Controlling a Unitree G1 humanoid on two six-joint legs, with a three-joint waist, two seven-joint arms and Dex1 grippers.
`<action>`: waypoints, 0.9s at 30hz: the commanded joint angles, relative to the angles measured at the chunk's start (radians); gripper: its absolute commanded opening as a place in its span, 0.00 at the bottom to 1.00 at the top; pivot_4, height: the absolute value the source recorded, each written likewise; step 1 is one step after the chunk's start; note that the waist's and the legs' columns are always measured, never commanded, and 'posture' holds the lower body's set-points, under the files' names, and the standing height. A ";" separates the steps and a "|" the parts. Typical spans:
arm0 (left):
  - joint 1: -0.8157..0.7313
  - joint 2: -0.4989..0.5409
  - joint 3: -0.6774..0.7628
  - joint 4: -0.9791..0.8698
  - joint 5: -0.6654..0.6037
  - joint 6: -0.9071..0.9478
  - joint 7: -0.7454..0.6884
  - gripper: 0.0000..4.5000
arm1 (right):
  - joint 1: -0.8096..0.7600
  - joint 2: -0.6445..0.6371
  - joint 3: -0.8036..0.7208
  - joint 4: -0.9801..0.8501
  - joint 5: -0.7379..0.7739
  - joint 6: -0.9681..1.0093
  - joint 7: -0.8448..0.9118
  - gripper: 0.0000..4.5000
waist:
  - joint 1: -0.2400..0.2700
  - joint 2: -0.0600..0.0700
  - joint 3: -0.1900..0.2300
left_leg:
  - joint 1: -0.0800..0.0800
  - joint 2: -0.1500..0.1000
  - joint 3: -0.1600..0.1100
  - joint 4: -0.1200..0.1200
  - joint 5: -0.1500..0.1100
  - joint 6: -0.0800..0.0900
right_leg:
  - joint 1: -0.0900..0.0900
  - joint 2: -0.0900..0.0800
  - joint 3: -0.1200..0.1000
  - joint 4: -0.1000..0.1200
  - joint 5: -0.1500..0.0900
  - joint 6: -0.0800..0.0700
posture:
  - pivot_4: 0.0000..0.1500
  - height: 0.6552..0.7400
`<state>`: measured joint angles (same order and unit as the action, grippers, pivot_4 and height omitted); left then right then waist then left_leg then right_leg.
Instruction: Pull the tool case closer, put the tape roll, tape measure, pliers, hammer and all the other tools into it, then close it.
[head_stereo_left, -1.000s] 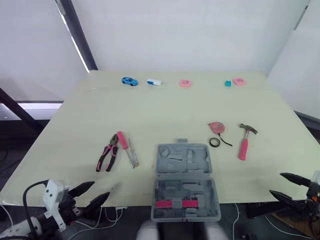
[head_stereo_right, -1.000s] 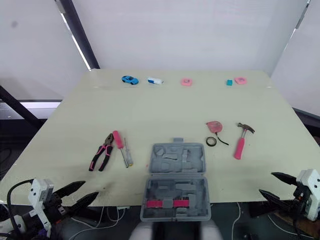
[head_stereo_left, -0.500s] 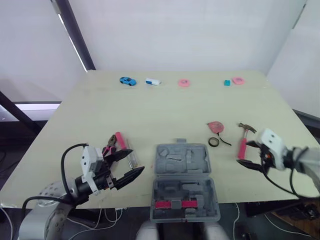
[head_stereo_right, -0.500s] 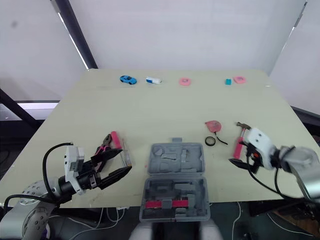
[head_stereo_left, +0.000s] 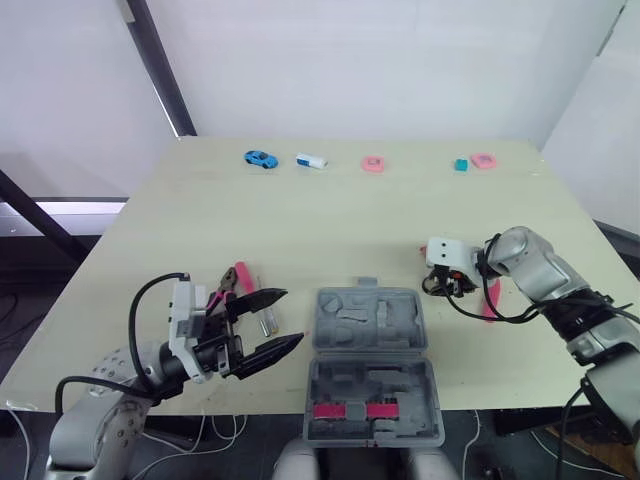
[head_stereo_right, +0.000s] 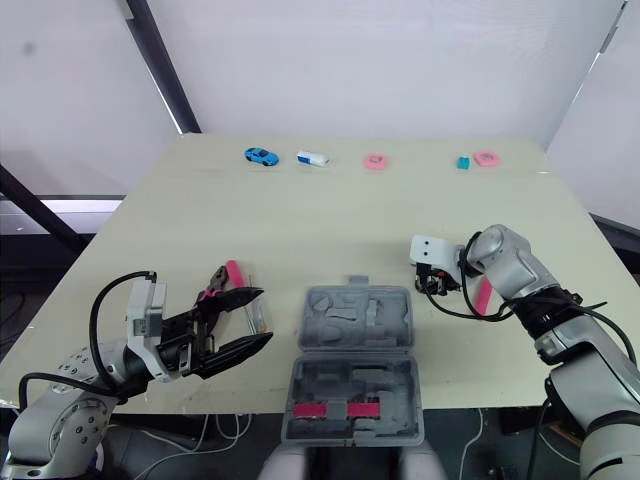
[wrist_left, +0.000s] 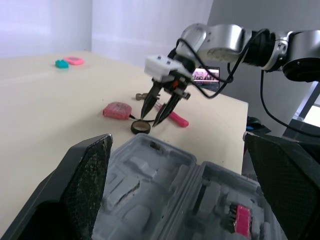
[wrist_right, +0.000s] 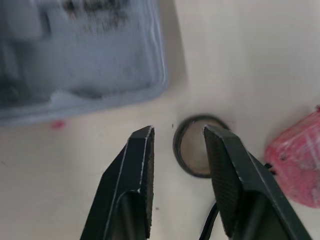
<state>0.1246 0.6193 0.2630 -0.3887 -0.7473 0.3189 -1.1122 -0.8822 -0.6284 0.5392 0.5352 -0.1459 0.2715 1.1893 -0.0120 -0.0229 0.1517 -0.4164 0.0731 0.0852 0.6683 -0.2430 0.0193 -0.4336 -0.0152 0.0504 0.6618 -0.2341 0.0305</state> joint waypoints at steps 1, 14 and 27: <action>0.009 -0.006 0.006 -0.049 -0.023 -0.003 0.019 1.00 | -0.057 0.027 0.006 0.086 -0.050 -0.058 0.013 0.43 | -0.003 0.000 0.000 | 0.001 0.000 0.000 0.000 0.000 0.000 | 0.000 0.000 0.000 0.001 0.000 0.000 | 1.00 1.00; -0.011 -0.021 -0.016 -0.032 -0.014 -0.018 0.026 1.00 | -0.130 0.139 -0.001 0.360 -0.161 -0.182 -0.022 0.05 | -0.005 0.000 0.000 | 0.001 0.001 0.000 0.000 0.000 0.000 | 0.000 0.001 0.000 0.001 0.000 0.000 | 1.00 1.00; 0.112 -0.037 0.089 0.008 -0.032 -0.039 0.021 1.00 | -0.188 0.111 -0.018 -0.096 -0.091 -0.012 0.284 0.01 | -0.022 0.003 0.002 | 0.001 0.001 0.001 -0.001 0.000 0.000 | -0.003 0.001 0.002 0.003 0.002 0.003 | 1.00 1.00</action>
<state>0.2041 0.5828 0.2968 -0.3905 -0.7611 0.3079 -1.0849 -1.0420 -0.5235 0.5337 0.5858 -0.2702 0.1937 1.3865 -0.0341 -0.0200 0.1533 -0.4153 0.0745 0.0862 0.6664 -0.2430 0.0192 -0.4363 -0.0137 0.0516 0.6645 -0.2325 0.0329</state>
